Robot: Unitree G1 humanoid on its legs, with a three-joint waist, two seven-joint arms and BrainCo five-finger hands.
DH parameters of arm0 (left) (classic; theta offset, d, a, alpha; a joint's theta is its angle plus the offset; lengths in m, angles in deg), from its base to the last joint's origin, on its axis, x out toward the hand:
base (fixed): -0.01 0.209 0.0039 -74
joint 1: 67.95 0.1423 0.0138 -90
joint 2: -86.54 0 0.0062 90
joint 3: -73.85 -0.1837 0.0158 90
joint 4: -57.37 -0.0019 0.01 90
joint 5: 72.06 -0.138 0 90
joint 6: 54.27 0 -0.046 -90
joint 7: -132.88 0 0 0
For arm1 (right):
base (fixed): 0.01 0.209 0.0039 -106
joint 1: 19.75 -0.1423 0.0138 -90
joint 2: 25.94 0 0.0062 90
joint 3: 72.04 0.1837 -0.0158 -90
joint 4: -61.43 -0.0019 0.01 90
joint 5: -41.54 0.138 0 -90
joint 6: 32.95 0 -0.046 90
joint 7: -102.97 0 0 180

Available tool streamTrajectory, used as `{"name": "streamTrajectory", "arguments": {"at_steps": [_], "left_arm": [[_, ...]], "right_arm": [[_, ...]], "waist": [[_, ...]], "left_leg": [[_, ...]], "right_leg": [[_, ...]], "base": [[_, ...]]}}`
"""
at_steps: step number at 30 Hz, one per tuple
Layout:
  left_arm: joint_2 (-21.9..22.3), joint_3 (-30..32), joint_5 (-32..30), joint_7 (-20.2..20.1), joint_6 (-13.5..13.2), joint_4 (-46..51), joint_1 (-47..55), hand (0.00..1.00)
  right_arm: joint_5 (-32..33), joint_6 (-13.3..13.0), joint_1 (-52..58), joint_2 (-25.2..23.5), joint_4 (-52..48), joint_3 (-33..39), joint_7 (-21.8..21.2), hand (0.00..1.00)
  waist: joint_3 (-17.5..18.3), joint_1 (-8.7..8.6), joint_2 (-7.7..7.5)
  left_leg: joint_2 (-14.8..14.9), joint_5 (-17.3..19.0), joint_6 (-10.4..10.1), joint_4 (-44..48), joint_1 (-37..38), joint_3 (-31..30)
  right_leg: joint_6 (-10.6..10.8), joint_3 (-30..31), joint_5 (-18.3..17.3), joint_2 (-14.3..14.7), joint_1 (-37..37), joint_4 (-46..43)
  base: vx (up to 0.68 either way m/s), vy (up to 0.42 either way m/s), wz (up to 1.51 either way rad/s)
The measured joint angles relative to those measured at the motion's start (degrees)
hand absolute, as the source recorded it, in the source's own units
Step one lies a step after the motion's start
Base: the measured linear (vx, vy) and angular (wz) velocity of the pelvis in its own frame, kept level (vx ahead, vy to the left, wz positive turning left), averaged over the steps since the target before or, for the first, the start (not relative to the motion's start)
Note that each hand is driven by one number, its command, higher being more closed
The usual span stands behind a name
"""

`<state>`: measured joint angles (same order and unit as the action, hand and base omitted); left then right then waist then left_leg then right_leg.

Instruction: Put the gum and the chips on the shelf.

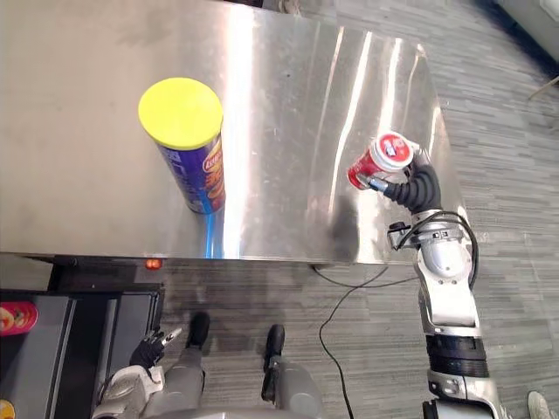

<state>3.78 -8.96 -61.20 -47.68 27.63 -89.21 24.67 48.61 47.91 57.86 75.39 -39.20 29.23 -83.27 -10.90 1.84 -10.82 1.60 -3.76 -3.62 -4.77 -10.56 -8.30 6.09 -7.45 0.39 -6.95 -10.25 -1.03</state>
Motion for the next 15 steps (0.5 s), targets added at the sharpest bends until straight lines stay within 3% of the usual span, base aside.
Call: {"name": "streamTrajectory", "arguments": {"at_steps": [5, 15], "left_arm": [[0.22, -0.04, -0.98, -0.98, 0.08, -0.64, 1.77, 0.0], [0.79, -0.09, -0.97, -2.08, 1.08, -2.83, 3.05, 0.0]], "right_arm": [[2.74, -1.45, 0.3, 3.55, -5.52, -1.18, -4.02, 1.0], [5.5, -0.63, 9.29, 4.14, -6.96, -9.49, -11.52, 1.0]], "waist": [[3.34, -0.23, 0.63], [8.25, -0.23, 2.9]], "left_leg": [[-0.49, 0.18, 0.2, -0.25, 3.11, -1.24], [-0.59, -0.82, 0.0, -0.62, 4.27, -4.68]], "right_leg": [[-0.09, -1.45, -0.57, -0.56, 3.84, 0.36], [-0.1, -4.76, -2.12, -0.81, 5.81, -1.27]], "base": [[0.01, 0.008, 0.1], [-0.03, -0.009, 0.17]]}}
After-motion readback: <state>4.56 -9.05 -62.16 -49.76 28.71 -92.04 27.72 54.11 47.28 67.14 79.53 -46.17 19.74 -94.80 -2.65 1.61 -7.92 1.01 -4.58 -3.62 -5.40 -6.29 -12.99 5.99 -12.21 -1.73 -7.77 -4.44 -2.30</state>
